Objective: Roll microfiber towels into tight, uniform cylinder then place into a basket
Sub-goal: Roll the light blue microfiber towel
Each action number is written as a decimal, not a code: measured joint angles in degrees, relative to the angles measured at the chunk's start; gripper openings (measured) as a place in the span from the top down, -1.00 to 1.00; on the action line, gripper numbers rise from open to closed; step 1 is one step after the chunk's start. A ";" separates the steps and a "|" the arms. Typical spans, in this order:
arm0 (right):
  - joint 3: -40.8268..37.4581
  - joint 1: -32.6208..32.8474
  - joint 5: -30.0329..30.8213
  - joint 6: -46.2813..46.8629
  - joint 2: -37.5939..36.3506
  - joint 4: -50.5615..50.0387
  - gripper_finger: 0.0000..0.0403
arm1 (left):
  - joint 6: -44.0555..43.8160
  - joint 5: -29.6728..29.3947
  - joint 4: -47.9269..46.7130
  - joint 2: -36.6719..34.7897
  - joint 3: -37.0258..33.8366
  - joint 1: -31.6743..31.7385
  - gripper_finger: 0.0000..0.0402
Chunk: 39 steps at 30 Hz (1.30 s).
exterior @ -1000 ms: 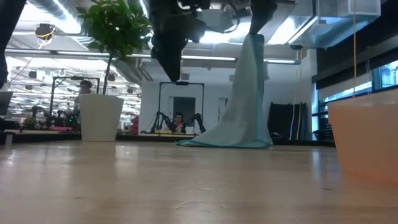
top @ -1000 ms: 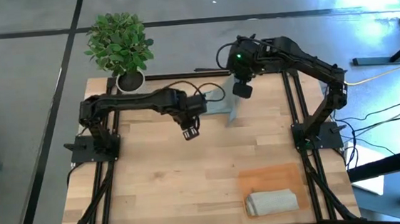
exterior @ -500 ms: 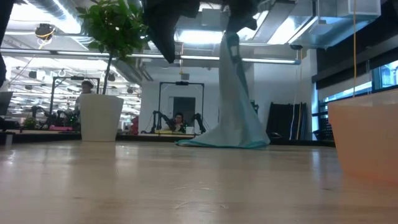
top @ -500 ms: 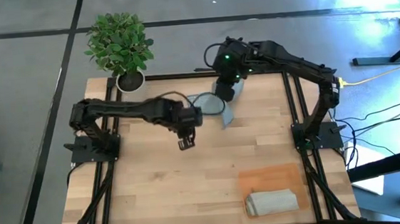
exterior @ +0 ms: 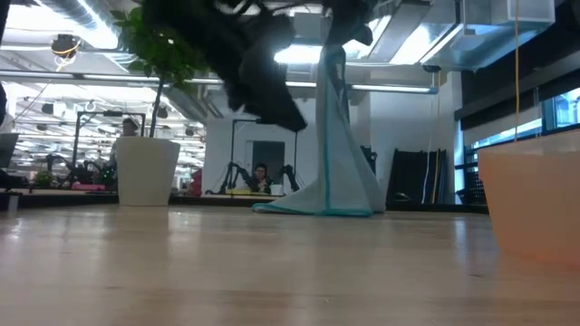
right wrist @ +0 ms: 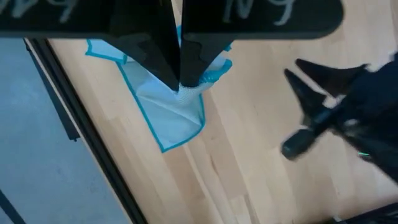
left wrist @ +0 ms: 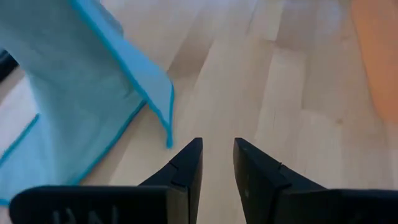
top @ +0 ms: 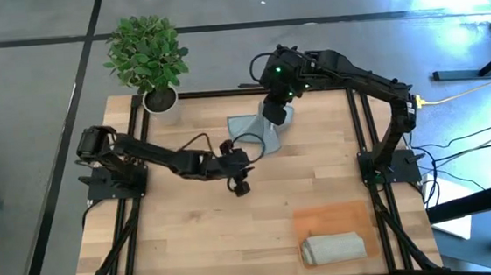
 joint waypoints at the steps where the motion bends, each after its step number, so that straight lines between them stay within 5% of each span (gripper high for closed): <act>1: 0.00 0.00 -0.04 0.01 -0.03 0.10 0.99 | 0.00 0.06 4.01 0.01 -2.36 0.03 0.60; 9: 0.00 0.02 -0.03 -0.20 -0.04 0.09 0.99 | 1.79 -0.60 28.89 2.32 -14.79 2.02 0.60; 29: 0.02 0.02 -0.01 2.62 -0.07 0.56 0.99 | 6.02 3.60 51.44 18.83 -14.75 8.24 0.60; 39: 0.03 0.02 -0.01 2.83 -0.07 0.45 0.99 | 8.17 3.61 52.51 21.33 -12.86 10.28 0.60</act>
